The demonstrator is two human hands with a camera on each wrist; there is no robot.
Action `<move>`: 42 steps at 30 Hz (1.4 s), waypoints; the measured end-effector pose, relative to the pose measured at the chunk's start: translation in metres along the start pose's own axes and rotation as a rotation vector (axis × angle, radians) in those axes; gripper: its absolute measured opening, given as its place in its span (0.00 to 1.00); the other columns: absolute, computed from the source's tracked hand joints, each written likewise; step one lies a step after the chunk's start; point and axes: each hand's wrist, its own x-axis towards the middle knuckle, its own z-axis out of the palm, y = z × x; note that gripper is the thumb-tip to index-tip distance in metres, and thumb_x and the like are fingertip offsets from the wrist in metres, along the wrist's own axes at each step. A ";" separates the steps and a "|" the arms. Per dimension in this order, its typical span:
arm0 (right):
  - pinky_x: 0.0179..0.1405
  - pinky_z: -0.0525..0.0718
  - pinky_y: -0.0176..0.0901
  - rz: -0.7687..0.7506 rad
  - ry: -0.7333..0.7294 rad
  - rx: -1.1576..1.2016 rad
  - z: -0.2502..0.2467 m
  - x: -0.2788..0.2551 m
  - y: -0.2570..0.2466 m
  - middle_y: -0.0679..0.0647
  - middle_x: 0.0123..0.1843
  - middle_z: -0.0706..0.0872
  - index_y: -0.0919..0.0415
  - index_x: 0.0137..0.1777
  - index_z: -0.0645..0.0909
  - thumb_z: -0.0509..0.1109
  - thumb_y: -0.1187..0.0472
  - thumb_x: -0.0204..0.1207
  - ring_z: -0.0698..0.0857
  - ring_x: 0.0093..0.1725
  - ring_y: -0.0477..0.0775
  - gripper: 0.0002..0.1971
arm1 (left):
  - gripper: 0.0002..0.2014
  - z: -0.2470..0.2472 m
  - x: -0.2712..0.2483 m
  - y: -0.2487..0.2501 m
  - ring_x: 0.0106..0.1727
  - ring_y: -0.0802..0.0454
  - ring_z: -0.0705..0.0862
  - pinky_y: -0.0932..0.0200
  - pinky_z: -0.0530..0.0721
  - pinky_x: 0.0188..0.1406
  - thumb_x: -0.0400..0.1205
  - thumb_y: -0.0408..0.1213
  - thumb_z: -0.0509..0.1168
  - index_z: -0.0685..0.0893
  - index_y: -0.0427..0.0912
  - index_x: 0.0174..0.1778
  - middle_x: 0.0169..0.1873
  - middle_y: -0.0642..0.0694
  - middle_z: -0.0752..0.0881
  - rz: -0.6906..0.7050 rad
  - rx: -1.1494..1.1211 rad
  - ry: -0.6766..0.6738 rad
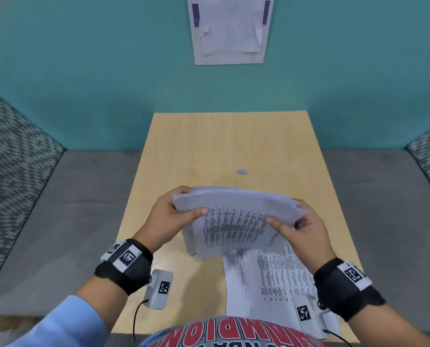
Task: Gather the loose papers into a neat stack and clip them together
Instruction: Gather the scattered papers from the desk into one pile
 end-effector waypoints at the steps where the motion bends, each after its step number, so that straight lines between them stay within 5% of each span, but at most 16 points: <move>1: 0.62 0.89 0.66 0.030 -0.006 -0.002 0.002 -0.001 0.004 0.59 0.55 0.95 0.51 0.58 0.91 0.84 0.62 0.74 0.92 0.58 0.68 0.14 | 0.17 -0.002 -0.001 0.001 0.49 0.53 0.90 0.68 0.88 0.46 0.74 0.30 0.85 0.90 0.36 0.56 0.55 0.37 0.94 0.009 0.038 0.007; 3: 0.63 0.89 0.68 0.073 0.006 0.004 0.004 -0.003 0.008 0.60 0.52 0.96 0.54 0.57 0.93 0.82 0.64 0.76 0.92 0.57 0.71 0.11 | 0.19 -0.006 -0.001 0.004 0.50 0.60 0.88 0.73 0.84 0.48 0.72 0.34 0.87 0.89 0.46 0.55 0.54 0.51 0.93 0.066 0.117 0.047; 5: 0.63 0.90 0.58 0.052 -0.012 0.006 0.006 -0.004 0.003 0.52 0.51 0.97 0.53 0.57 0.93 0.80 0.67 0.78 0.94 0.57 0.62 0.11 | 0.20 -0.012 -0.001 0.016 0.50 0.67 0.86 0.75 0.81 0.53 0.72 0.37 0.88 0.89 0.55 0.54 0.51 0.62 0.92 0.170 0.204 0.091; 9: 0.44 0.80 0.30 -0.101 -0.114 -0.190 0.006 -0.006 -0.015 0.36 0.42 0.93 0.42 0.49 0.92 0.78 0.68 0.80 0.86 0.39 0.38 0.15 | 0.19 -0.018 -0.006 0.057 0.53 0.66 0.91 0.65 0.88 0.55 0.75 0.47 0.84 0.88 0.63 0.60 0.49 0.64 0.93 0.361 0.580 -0.093; 11: 0.49 0.80 0.27 -0.149 -0.145 -0.254 0.008 -0.008 -0.027 0.32 0.46 0.93 0.39 0.46 0.89 0.77 0.73 0.77 0.89 0.45 0.36 0.22 | 0.17 -0.009 -0.010 0.070 0.51 0.67 0.91 0.56 0.90 0.52 0.78 0.55 0.76 0.86 0.67 0.63 0.53 0.67 0.93 0.411 0.921 -0.254; 14: 0.52 0.82 0.28 -0.194 -0.211 -0.296 0.009 -0.010 -0.044 0.35 0.49 0.94 0.38 0.45 0.89 0.79 0.68 0.78 0.90 0.49 0.39 0.17 | 0.10 0.007 -0.012 0.068 0.52 0.52 0.91 0.51 0.88 0.46 0.85 0.52 0.66 0.87 0.62 0.60 0.52 0.60 0.94 0.468 1.121 -0.366; 17: 0.56 0.85 0.36 -0.109 -0.192 -0.297 -0.010 -0.008 -0.043 0.43 0.51 0.94 0.46 0.50 0.91 0.84 0.60 0.75 0.91 0.52 0.44 0.09 | 0.04 0.000 -0.009 0.059 0.42 0.54 0.89 0.53 0.86 0.40 0.88 0.47 0.69 0.90 0.58 0.55 0.43 0.58 0.94 0.457 0.920 -0.299; 21: 0.61 0.80 0.41 0.201 0.037 -0.328 -0.046 -0.005 -0.011 0.46 0.67 0.86 0.49 0.70 0.80 0.92 0.53 0.61 0.85 0.66 0.49 0.38 | 0.05 -0.020 -0.006 0.047 0.29 0.70 0.78 0.66 0.76 0.33 0.86 0.40 0.75 0.91 0.53 0.45 0.27 0.64 0.87 0.237 0.489 -0.210; 23: 0.66 0.87 0.56 0.334 0.052 -0.026 -0.053 -0.003 0.003 0.57 0.70 0.88 0.56 0.73 0.78 0.93 0.53 0.58 0.88 0.68 0.59 0.44 | 0.05 -0.027 -0.007 0.041 0.35 0.74 0.86 0.70 0.82 0.38 0.86 0.37 0.75 0.93 0.53 0.47 0.37 0.66 0.95 0.158 0.339 -0.187; 25: 0.70 0.88 0.66 0.355 0.023 0.219 -0.053 -0.003 0.007 0.61 0.67 0.92 0.59 0.73 0.79 0.94 0.51 0.56 0.90 0.68 0.64 0.45 | 0.06 -0.032 -0.007 0.034 0.46 0.68 0.94 0.70 0.87 0.45 0.87 0.35 0.74 0.94 0.51 0.53 0.48 0.61 0.98 0.098 0.179 -0.135; 27: 0.68 0.90 0.59 0.288 -0.033 0.234 -0.044 -0.003 -0.007 0.58 0.61 0.95 0.61 0.67 0.86 0.89 0.58 0.63 0.93 0.64 0.61 0.30 | 0.09 -0.035 -0.009 0.026 0.53 0.61 0.96 0.68 0.90 0.48 0.87 0.34 0.72 0.94 0.46 0.60 0.54 0.56 0.98 0.056 0.026 -0.090; 29: 0.56 0.93 0.46 0.192 -0.035 0.124 -0.038 -0.003 -0.024 0.51 0.40 0.97 0.60 0.41 0.93 0.82 0.70 0.71 0.96 0.44 0.47 0.04 | 0.12 -0.036 -0.011 0.018 0.57 0.56 0.96 0.64 0.92 0.53 0.86 0.34 0.72 0.93 0.41 0.64 0.57 0.51 0.97 0.040 -0.108 -0.057; 31: 0.42 0.87 0.35 0.082 0.045 0.036 -0.035 -0.002 -0.027 0.44 0.24 0.88 0.61 0.24 0.83 0.83 0.71 0.71 0.88 0.27 0.40 0.17 | 0.15 -0.035 -0.012 0.005 0.58 0.54 0.96 0.62 0.93 0.56 0.82 0.34 0.74 0.92 0.39 0.65 0.59 0.48 0.97 0.027 -0.206 -0.047; 35: 0.40 0.85 0.28 0.088 0.018 -0.111 -0.042 -0.010 0.015 0.38 0.37 0.95 0.53 0.45 0.91 0.84 0.68 0.72 0.91 0.37 0.38 0.09 | 0.15 -0.027 -0.015 -0.051 0.54 0.55 0.95 0.60 0.92 0.51 0.81 0.30 0.79 0.92 0.43 0.63 0.56 0.48 0.97 -0.095 -0.108 -0.118; 38: 0.39 0.81 0.26 0.194 -0.098 -0.347 -0.041 -0.025 0.057 0.38 0.43 0.94 0.45 0.44 0.92 0.80 0.72 0.77 0.89 0.39 0.38 0.17 | 0.10 -0.015 -0.020 -0.098 0.54 0.48 0.94 0.53 0.89 0.52 0.83 0.31 0.78 0.94 0.48 0.57 0.54 0.46 0.96 -0.145 0.113 -0.239; 42: 0.42 0.82 0.32 0.245 -0.063 -0.395 -0.034 -0.027 0.062 0.43 0.43 0.94 0.45 0.46 0.92 0.76 0.68 0.81 0.89 0.43 0.39 0.14 | 0.03 -0.009 -0.017 -0.121 0.46 0.47 0.91 0.55 0.85 0.46 0.84 0.38 0.77 0.95 0.52 0.49 0.45 0.45 0.95 -0.148 0.181 -0.154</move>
